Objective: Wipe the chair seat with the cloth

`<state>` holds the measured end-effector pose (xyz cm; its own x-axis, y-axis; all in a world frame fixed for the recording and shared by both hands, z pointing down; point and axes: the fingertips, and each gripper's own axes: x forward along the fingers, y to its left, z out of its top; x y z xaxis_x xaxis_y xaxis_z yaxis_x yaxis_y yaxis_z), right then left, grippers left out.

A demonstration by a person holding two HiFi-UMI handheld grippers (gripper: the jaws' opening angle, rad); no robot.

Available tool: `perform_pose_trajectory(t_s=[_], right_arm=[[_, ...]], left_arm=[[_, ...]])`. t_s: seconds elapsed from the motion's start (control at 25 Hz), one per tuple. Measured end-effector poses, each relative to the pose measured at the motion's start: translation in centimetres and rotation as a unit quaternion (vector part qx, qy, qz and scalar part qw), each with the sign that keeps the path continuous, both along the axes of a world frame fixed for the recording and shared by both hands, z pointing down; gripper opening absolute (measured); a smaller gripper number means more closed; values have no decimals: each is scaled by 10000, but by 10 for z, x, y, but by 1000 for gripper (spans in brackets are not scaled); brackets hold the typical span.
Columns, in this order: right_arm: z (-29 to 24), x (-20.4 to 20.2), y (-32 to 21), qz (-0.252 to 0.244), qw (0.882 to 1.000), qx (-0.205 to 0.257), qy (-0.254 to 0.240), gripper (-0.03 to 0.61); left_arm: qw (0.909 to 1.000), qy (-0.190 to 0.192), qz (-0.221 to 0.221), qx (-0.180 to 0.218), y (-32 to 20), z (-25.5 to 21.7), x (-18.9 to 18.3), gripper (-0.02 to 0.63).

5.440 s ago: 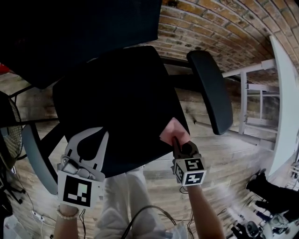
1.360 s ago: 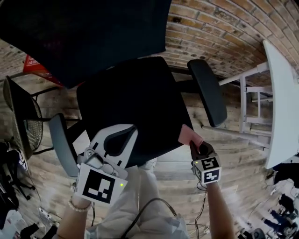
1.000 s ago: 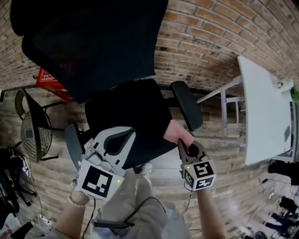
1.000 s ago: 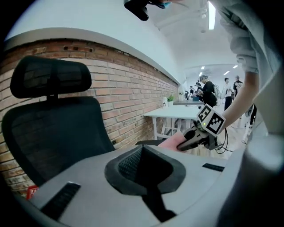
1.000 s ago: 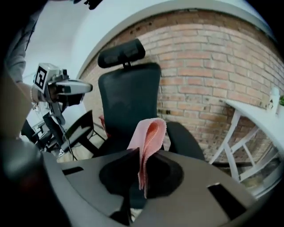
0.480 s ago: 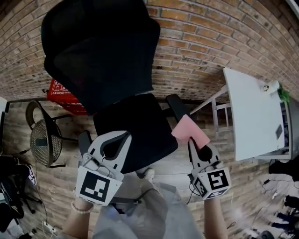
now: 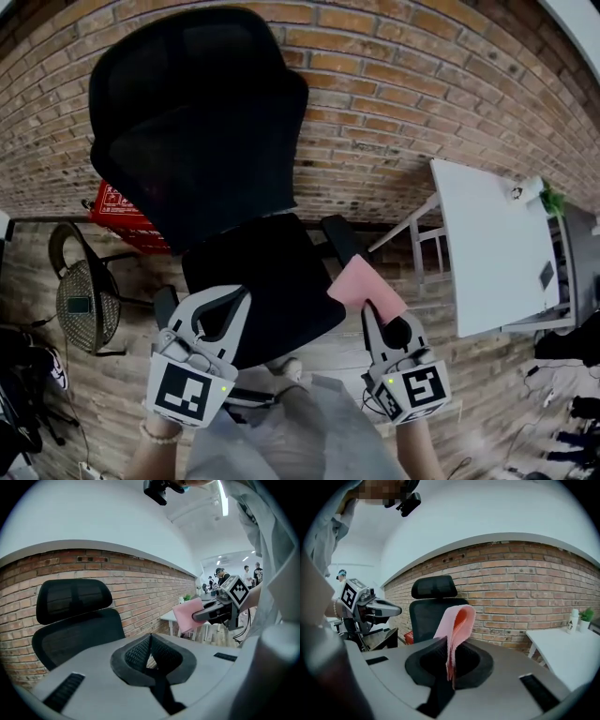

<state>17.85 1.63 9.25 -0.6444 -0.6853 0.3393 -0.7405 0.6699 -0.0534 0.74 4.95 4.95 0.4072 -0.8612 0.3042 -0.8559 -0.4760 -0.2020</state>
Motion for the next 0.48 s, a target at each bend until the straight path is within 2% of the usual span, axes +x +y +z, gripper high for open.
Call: perform_pose_trajectory(t_s=[0.48], right_arm=[[-9,-25,0,-252,9994,205,126,51]], left_arm=[[10000,28,34,-9,-11,-4,3,18]])
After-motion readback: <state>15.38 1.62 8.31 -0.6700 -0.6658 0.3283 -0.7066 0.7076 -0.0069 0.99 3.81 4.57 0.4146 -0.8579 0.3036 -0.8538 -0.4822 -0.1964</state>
